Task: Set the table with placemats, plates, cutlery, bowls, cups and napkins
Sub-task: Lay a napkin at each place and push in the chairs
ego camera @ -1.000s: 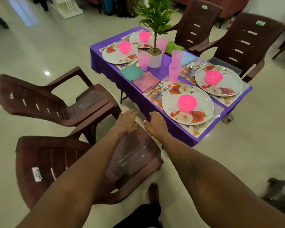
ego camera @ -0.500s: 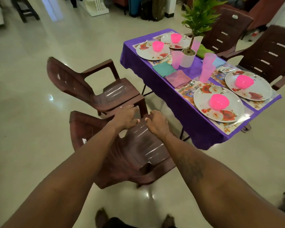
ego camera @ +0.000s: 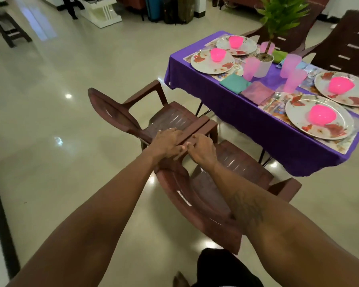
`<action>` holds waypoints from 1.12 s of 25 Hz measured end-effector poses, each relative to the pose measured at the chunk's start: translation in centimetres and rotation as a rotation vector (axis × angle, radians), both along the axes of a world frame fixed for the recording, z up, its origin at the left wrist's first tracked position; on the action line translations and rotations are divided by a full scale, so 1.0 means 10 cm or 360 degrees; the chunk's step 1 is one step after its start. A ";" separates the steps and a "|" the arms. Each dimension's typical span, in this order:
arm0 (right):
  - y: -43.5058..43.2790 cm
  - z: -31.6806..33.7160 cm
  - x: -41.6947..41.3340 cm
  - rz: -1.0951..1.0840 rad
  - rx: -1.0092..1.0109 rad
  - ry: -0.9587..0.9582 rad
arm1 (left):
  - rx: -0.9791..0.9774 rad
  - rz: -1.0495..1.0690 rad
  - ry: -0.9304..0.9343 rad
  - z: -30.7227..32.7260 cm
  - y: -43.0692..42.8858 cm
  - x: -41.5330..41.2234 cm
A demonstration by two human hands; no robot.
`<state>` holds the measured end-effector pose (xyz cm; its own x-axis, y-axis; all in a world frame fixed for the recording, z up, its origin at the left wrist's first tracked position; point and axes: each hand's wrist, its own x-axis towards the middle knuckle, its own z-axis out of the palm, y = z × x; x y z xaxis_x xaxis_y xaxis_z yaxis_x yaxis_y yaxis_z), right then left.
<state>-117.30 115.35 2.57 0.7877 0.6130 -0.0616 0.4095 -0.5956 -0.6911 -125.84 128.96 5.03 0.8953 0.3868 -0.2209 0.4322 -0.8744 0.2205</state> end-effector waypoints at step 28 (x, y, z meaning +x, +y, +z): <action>4.27 -0.45 1.03 -0.0995 -0.0074 0.0093 | -0.0173 -0.1002 0.0011 -0.33 4.69 1.92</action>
<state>-106.96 158.07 -1.94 0.9908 0.0332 -0.1308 -0.0636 -0.7402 -0.6694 -106.69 175.88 1.72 0.9421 -0.2379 -0.2361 -0.1554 -0.9342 0.3212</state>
